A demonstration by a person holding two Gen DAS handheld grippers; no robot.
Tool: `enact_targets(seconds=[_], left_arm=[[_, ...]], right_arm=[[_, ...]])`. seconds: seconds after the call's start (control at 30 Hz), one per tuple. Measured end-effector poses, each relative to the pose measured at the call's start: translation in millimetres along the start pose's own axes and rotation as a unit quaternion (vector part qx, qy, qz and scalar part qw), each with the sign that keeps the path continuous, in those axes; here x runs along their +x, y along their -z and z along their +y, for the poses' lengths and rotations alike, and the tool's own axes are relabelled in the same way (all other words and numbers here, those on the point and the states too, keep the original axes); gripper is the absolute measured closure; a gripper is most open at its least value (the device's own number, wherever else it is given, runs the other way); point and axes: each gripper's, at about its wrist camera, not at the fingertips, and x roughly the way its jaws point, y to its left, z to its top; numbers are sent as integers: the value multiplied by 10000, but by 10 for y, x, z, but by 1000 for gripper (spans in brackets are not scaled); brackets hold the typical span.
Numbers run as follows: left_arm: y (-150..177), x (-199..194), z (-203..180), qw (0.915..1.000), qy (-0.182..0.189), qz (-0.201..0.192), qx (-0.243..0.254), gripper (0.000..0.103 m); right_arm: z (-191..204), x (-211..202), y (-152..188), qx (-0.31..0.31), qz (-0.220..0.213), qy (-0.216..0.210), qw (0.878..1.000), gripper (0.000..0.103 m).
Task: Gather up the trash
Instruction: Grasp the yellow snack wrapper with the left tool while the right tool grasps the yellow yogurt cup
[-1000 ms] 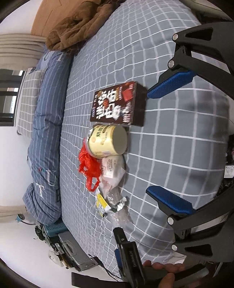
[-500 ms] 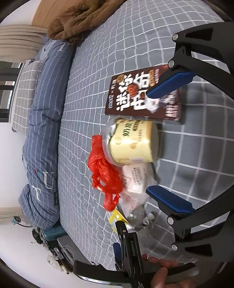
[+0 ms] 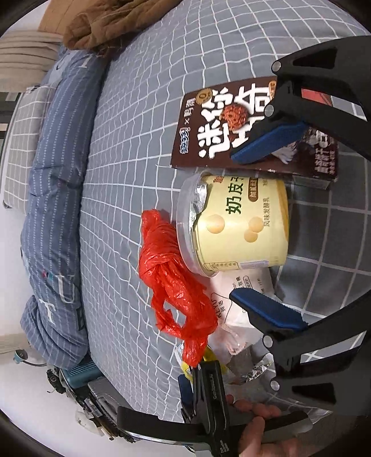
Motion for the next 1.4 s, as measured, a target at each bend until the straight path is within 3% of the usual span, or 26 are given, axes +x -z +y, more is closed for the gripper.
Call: enact_targets(seconds=[0.13, 0.23, 0.4, 0.57, 0.8, 1.03, 1.4], left_arm=[[-26, 83, 28, 9999, 56, 106, -4, 23], [-38, 136, 67, 9999, 28, 154, 6, 39], [-34, 146, 115, 9999, 30, 135, 4, 60], [-16, 116, 127, 9999, 58, 106, -35, 72], [-12, 39, 110, 10000, -2, 68, -26, 77], [-42, -174, 119, 9997, -89, -148, -148, 79], [-88, -582, 27, 9984, -94, -513, -218, 79]], right_arm=[[21, 49, -14, 5, 14, 26, 10000, 20], [79, 89, -25, -93, 24, 93, 9999, 20], [154, 157, -35, -232, 76, 129, 9996, 32], [163, 187, -28, -189, 133, 142, 9996, 32], [216, 256, 7, -420, 337, 306, 9981, 30], [112, 238, -17, -93, 370, 119, 9992, 32], [58, -80, -113, 111, -121, 62, 9998, 32]])
